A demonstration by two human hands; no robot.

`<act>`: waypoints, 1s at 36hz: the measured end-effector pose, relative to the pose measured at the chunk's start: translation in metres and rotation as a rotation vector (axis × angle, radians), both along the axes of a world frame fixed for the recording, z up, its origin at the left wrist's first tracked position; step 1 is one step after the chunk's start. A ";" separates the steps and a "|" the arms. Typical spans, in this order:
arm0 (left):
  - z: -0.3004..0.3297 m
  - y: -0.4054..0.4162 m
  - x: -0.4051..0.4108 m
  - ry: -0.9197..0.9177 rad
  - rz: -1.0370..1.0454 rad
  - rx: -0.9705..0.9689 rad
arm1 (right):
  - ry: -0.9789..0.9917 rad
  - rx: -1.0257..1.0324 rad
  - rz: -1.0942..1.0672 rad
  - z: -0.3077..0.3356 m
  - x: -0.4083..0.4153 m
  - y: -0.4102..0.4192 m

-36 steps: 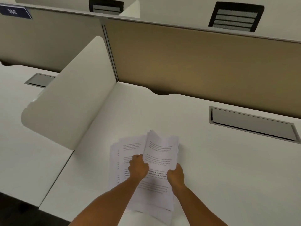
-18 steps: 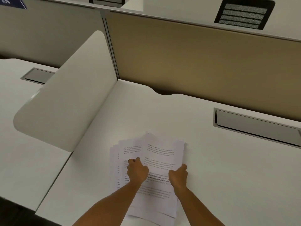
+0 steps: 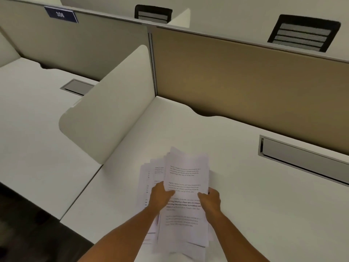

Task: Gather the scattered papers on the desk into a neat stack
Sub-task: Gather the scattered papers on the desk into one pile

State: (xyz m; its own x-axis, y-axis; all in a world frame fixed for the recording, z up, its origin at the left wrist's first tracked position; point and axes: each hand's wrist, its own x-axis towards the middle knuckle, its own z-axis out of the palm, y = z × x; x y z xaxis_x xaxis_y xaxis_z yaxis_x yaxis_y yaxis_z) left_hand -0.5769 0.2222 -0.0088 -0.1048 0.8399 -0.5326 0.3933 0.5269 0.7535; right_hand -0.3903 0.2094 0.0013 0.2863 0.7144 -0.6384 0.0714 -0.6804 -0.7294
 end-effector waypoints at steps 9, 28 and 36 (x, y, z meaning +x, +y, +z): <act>0.019 -0.023 -0.039 -0.081 0.142 0.078 | 0.069 0.077 0.207 0.026 -0.025 0.005; -0.014 -0.009 -0.067 0.010 0.226 -0.030 | -0.153 0.014 0.262 0.005 -0.082 0.018; -0.035 -0.002 -0.061 0.456 0.078 -0.101 | -0.499 -0.046 0.415 -0.018 -0.079 0.027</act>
